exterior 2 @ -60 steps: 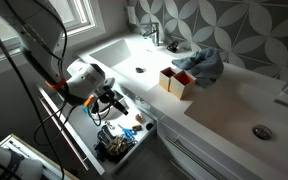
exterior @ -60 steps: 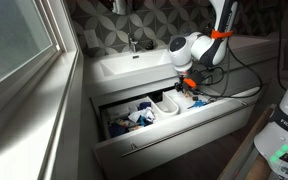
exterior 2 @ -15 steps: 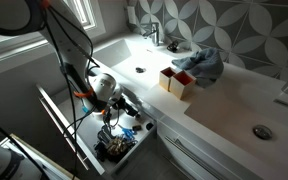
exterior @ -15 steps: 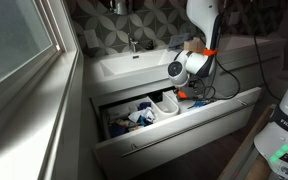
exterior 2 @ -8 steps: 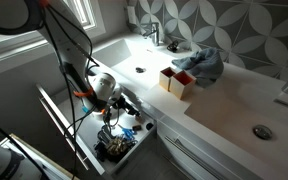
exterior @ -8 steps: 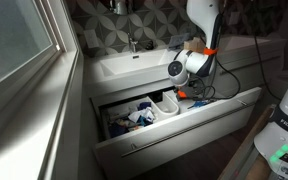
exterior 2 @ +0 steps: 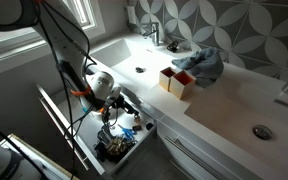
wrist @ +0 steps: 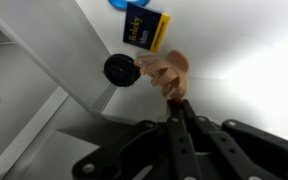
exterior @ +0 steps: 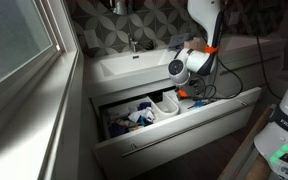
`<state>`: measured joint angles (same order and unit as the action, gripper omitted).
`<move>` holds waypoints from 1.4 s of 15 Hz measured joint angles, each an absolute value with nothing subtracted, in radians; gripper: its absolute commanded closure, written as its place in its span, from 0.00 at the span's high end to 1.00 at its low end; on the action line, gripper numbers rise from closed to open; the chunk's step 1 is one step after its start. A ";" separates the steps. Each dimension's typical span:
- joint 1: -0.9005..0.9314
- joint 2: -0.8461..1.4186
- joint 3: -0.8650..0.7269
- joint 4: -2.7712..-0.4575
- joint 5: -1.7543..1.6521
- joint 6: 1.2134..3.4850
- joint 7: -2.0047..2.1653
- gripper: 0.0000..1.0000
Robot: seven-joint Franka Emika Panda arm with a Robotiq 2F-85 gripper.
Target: Take the brown hair claw from the drawer and place it in front of the boxes
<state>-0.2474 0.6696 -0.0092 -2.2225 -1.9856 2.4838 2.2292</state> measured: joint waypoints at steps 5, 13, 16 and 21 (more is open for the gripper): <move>-0.248 0.590 -0.008 -2.345 -1.985 2.526 2.119 0.01; -0.248 0.294 -0.004 -2.583 -2.154 2.603 2.095 0.01; -0.247 0.150 -0.008 -2.651 -2.209 2.650 2.095 0.01; -0.252 -0.088 -0.023 -2.696 -2.260 2.709 2.096 0.01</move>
